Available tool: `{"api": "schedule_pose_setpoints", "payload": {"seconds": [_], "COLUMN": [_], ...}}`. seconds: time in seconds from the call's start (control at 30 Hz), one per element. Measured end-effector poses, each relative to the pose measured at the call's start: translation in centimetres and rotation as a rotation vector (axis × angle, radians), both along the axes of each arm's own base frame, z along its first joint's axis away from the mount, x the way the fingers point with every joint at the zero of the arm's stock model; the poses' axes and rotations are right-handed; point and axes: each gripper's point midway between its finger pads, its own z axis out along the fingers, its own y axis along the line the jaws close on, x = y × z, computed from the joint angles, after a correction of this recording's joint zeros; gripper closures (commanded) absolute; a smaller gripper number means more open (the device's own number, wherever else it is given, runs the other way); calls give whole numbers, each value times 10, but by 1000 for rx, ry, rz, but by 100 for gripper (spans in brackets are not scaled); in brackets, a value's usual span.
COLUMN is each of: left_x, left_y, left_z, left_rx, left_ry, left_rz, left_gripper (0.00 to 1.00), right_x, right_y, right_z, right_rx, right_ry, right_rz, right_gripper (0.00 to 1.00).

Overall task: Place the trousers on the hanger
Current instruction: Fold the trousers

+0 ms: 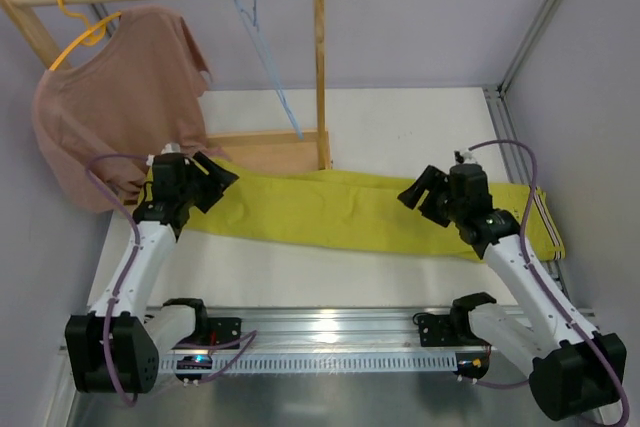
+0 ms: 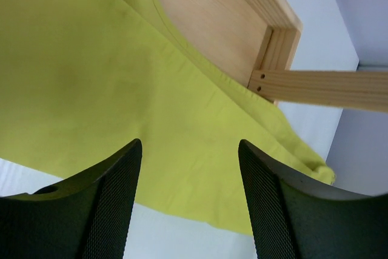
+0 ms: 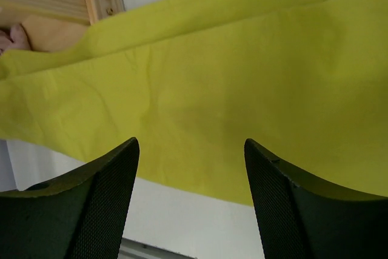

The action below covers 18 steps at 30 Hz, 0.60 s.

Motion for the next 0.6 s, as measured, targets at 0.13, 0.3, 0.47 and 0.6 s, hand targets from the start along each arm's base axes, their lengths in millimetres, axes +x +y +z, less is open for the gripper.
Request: {"api": "schedule_pose_setpoints", "payload": {"seconds": [0.13,0.3,0.47,0.6], "left_x": [-19,-42,-49,-48], "left_y": [-21,-44,-42,-39], "left_z": [-8,-11,-3,7], "left_rx": [-20,-42,-23,-9], "left_ry": [3,4,-16,-27], "left_rz": [-98,-201,-201,-187], "left_gripper": [36,35,34,35], "right_x": [-39,-78,-96,-82], "right_y": [46,103,140,165], "right_z": [-32,-53,-90,-92], "right_rx": [-47,-122,-261,-341], "right_ry": [95,127,210,148], "right_rz": [157,365,445,450], "right_gripper": [34,36,40,41]}}
